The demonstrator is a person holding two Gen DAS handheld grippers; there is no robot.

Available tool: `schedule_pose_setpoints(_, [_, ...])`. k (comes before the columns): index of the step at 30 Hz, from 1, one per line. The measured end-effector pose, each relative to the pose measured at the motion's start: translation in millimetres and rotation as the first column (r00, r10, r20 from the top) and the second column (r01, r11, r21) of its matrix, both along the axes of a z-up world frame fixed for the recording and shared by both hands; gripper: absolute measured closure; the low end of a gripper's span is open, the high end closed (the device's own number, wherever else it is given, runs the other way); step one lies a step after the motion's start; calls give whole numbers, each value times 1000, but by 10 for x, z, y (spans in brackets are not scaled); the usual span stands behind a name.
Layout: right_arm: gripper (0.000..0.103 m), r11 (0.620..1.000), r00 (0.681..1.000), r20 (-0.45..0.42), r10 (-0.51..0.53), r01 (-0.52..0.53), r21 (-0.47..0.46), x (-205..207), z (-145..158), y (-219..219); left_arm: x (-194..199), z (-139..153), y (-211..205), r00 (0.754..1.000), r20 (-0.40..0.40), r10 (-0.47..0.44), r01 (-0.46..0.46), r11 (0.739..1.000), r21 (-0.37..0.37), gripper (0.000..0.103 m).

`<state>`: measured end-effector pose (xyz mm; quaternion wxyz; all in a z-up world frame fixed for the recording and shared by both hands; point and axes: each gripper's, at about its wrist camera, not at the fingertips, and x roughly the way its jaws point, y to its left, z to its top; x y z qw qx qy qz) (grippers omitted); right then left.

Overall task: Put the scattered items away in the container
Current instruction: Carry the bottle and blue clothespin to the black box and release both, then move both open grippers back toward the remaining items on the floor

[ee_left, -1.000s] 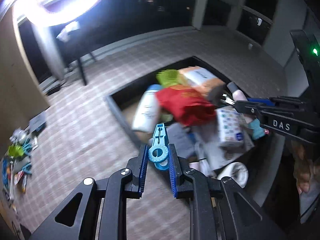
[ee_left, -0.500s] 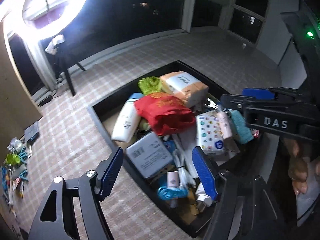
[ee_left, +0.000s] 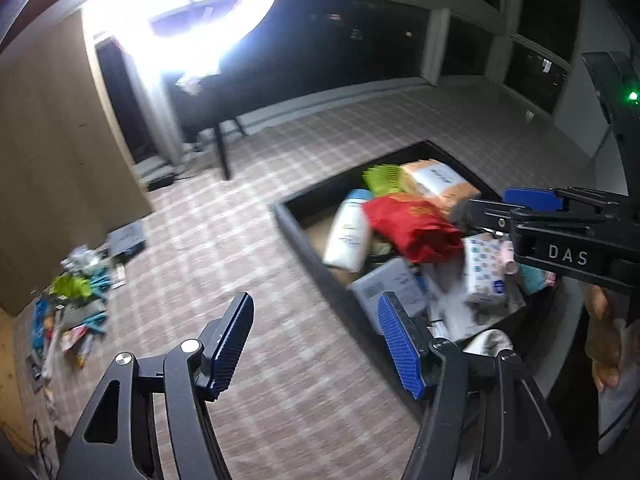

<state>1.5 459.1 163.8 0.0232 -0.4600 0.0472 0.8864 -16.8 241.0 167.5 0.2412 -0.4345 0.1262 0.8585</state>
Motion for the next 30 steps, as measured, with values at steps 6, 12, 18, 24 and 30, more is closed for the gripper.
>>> schedule_pose_setpoints(6, [49,996,996,0,90,-90,-2,-204,-19,-458,-121,-6,-499,995,-5,100,-100,995,-10,41])
schedule_pose_setpoints(12, [49,981,981,2,193,-193,-9,-426,-72,-1035,-257,-52,-1074,975,-8,224,-224,974,-23,41])
schedule_pose_setpoints(18, [49,954,954,9,300,-300,-11,-627,-109,-1642,-339,-77,-1611,946,-13,324,-325,946,-25,41])
schedule_pose_setpoints(24, [49,921,921,10,390,-390,-15,-804,-124,-2166,-448,-121,-2088,914,-6,405,-405,914,-28,41])
schedule_pose_setpoints(30, [49,872,872,21,489,-489,-29,-958,-219,-2635,-610,-272,-2669,867,20,498,-497,867,-46,41])
